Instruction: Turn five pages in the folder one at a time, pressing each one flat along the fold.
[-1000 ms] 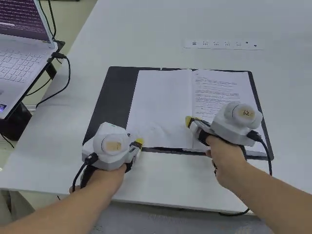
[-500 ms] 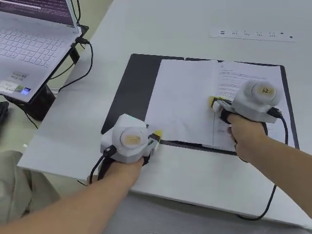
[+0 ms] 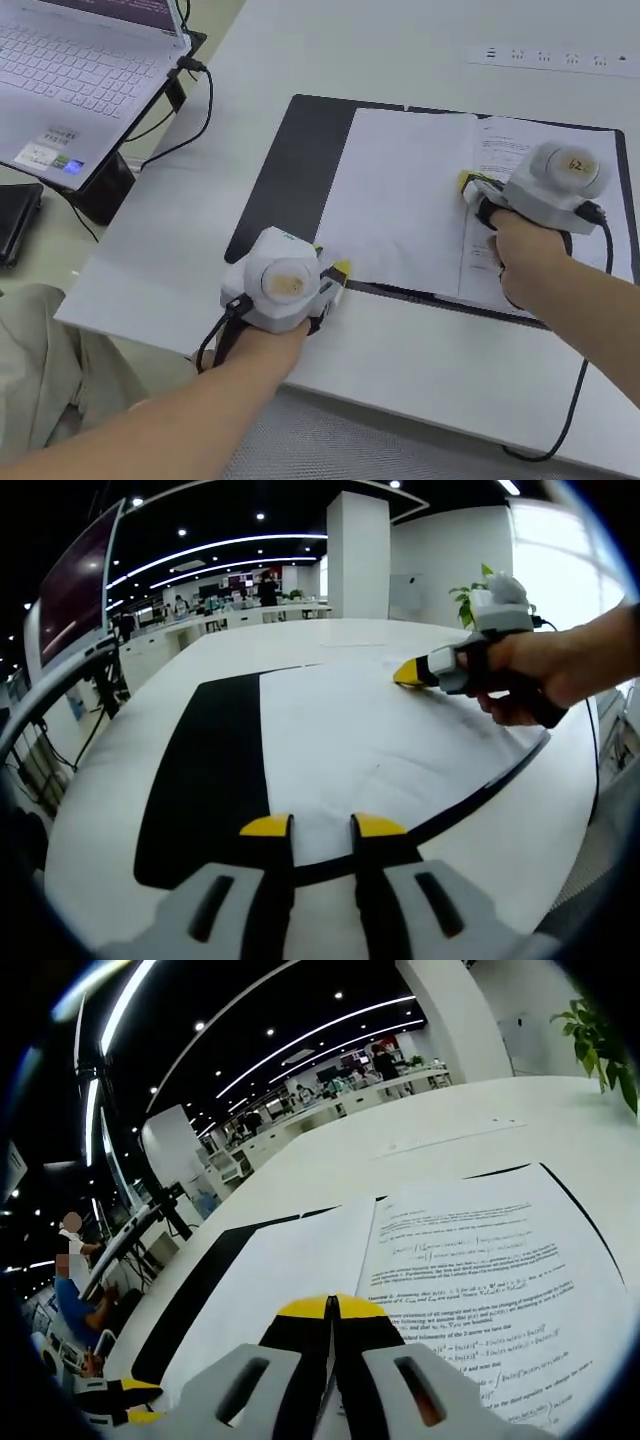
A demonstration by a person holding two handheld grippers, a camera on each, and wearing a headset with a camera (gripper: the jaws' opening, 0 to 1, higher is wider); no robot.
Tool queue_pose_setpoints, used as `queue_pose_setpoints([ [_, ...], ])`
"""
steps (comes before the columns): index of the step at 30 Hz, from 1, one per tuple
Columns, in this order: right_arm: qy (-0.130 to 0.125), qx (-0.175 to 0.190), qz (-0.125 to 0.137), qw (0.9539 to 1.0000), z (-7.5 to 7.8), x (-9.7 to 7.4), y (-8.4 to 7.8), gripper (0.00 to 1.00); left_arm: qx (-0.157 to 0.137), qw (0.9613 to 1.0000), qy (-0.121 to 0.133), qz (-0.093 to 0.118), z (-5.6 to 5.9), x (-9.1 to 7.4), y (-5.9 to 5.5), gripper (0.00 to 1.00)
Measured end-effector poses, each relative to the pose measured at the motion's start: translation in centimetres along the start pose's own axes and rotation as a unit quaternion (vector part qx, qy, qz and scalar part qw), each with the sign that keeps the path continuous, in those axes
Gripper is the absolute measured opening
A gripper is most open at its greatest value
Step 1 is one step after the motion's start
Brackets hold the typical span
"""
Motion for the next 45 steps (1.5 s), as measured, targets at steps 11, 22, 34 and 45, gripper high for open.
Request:
queue_pose_setpoints([
  [11,-0.01,0.001,0.009,0.9999,1.5,2.3,1.2,0.0,-0.004,1.0,0.0,0.002,0.0,0.1,0.0,0.22],
  [22,-0.013,0.006,0.008,0.9999,2.2,4.0,2.3,0.0,-0.011,0.9999,0.001,0.007,0.1,0.0,0.0,0.22],
  [34,-0.021,-0.006,0.011,0.9997,3.5,7.2,3.8,0.0,-0.013,0.9999,0.001,0.008,0.1,-0.1,0.0,0.22],
  [45,-0.02,-0.024,0.012,0.9994,4.4,9.7,5.0,0.0,-0.015,0.9999,0.001,0.008,0.1,-0.1,0.0,0.21],
])
Point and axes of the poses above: the centre of the closed fingertips' face, and the gripper's own axes: x roughly forward along the fingers, z roughly to its right, y roughly out of its top, the point moved 5 cm from there along -x, roughly backward along the fingers, and after that the axes turned 8 degrees about -x, right-handed, at the moved point
